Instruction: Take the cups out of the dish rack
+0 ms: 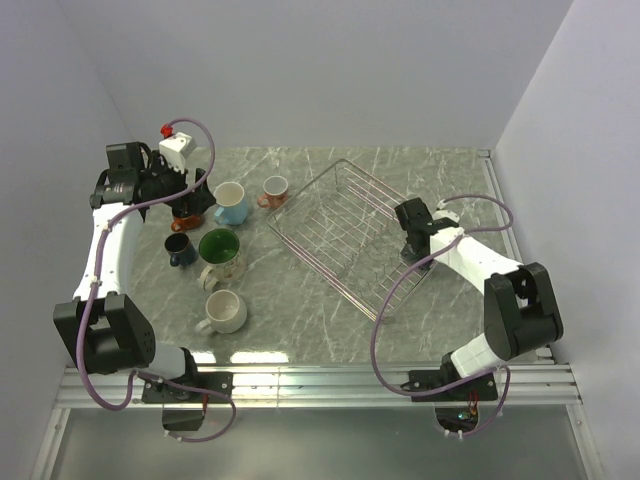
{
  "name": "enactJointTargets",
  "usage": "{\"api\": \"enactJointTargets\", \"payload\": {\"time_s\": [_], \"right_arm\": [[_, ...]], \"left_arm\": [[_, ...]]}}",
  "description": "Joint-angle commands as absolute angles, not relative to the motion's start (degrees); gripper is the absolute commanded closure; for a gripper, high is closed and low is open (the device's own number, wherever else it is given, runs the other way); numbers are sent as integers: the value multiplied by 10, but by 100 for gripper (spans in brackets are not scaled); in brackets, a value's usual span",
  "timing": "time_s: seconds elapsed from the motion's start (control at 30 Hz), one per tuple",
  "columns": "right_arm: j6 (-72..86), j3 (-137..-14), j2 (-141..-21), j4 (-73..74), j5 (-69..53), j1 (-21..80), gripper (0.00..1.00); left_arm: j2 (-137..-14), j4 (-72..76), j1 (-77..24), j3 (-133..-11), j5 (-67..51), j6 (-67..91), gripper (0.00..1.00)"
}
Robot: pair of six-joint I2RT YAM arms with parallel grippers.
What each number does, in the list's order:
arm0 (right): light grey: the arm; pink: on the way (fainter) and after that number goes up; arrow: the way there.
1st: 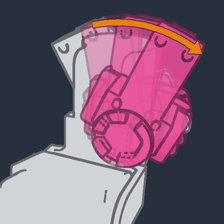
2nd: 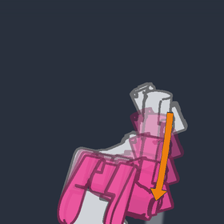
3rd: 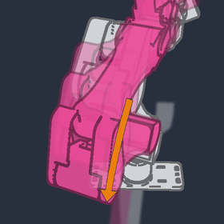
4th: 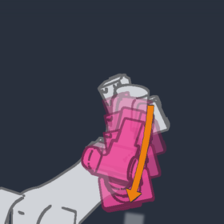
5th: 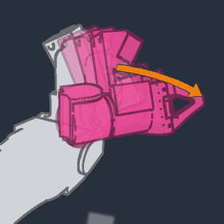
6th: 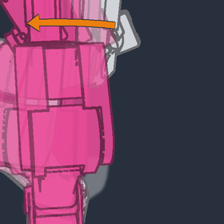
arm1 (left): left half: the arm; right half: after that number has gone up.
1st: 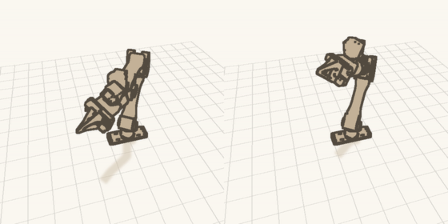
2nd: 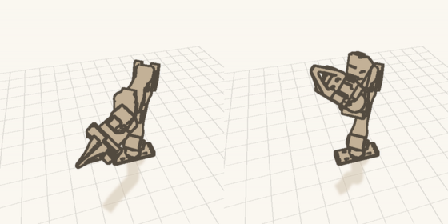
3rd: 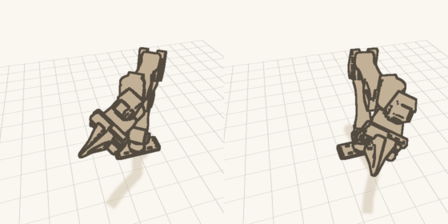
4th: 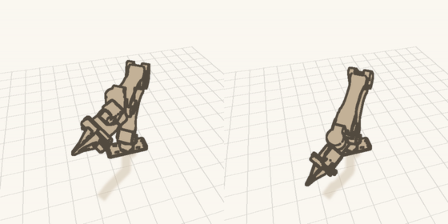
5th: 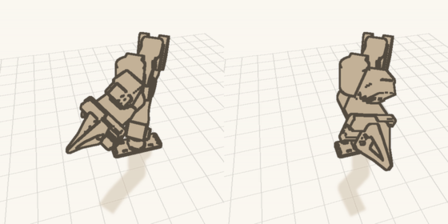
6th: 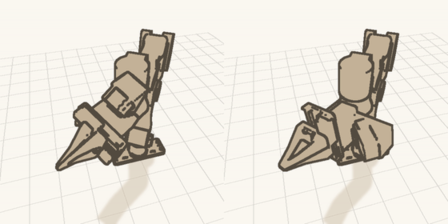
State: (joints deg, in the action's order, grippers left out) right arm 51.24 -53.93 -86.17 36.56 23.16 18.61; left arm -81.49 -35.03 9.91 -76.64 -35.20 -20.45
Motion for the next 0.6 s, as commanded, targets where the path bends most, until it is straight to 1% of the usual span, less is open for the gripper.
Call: {"api": "enactJointTargets", "payload": {"time_s": [0.0, 0.03, 0.07, 0.13, 0.43, 0.57], "right_arm": [[501, -543, -873, 347, 258, 187, 76], [501, -544, -872, 347, 258, 187, 82], [500, -545, -871, 347, 257, 188, 92], [498, -547, -861, 353, 262, 189, 100], [490, -579, -752, 392, 344, 233, 100], [489, -599, -711, 416, 361, 246, 100]], "left_arm": [[-816, -350, 98, -791, -371, -214, 1], [-815, -351, 98, -791, -370, -213, 1], [-815, -352, 98, -791, -371, -213, 1], [-816, -354, 97, -794, -371, -214, 1], [-817, -359, 97, -803, -384, -202, 1], [-816, -369, 93, -813, -393, -201, 1]]}}
